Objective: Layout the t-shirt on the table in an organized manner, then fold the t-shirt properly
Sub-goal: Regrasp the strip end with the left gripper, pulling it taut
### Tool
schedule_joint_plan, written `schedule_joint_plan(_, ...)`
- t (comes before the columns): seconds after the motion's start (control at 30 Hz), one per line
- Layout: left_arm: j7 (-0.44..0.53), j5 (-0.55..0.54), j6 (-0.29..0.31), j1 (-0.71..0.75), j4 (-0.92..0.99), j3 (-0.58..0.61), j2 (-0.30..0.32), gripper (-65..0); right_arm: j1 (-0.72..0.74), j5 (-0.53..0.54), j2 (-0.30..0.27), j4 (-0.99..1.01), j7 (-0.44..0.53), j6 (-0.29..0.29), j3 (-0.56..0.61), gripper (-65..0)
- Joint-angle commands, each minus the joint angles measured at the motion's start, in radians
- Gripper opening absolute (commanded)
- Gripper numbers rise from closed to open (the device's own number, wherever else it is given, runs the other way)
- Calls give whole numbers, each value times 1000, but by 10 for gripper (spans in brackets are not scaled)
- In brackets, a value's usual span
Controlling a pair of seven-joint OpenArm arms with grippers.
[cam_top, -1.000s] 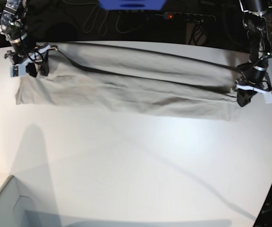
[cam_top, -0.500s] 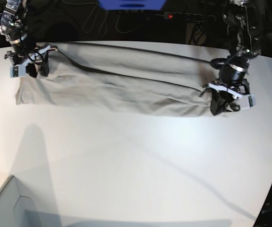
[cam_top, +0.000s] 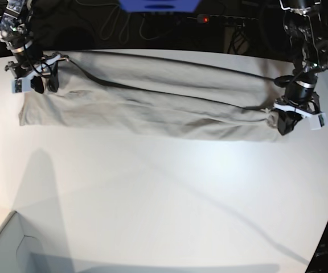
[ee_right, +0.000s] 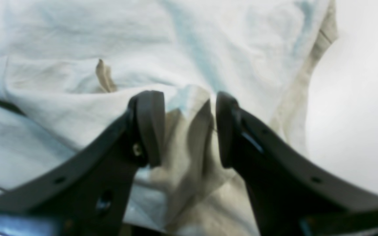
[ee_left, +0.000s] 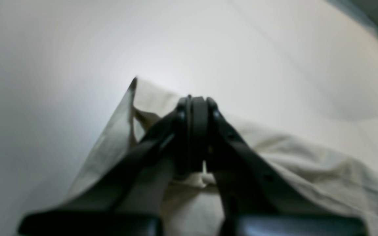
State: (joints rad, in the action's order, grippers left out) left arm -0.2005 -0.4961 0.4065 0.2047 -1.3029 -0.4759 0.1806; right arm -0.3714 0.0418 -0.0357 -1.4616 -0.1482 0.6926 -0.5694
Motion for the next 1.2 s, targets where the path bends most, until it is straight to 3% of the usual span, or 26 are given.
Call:
schedule_joint_plan(0.0, 26, -9, 4, -1, 9, -25, 17, -647, -2, 16, -8, -18, 23, 6, -5, -390)
schedule_joint_plan(0.43, 25, 1, 4, -38, 79, -109, 17, -642, -2, 16, -11, -18, 23, 6, -5, -390)
schedule_joint_plan(0.5, 25, 1, 4, -43, 93, -109, 17, -609, -1, 16, -11, -18, 23, 6, -5, -390)
schedule_joint_plan(0.67, 26, 1, 2, -43, 136, -111, 17, -418, -1, 16, -14, -18, 23, 6, -5, -390)
schedule_joint_plan(0.73, 26, -5, 1, -43, 147, -111, 17, -369, -1, 16, -14, -18, 23, 6, -5, -390)
schedule_joint_plan(0.97, 26, 1, -2, -64, 158, -111, 17, -362, -1, 16, -14, -18, 23, 6, -5, -390)
schedule_joint_plan(1.17, 26, -8, 1, -118, 317, -111, 50, -362, 10, 14, -16, -20, 23, 6, -5, -390)
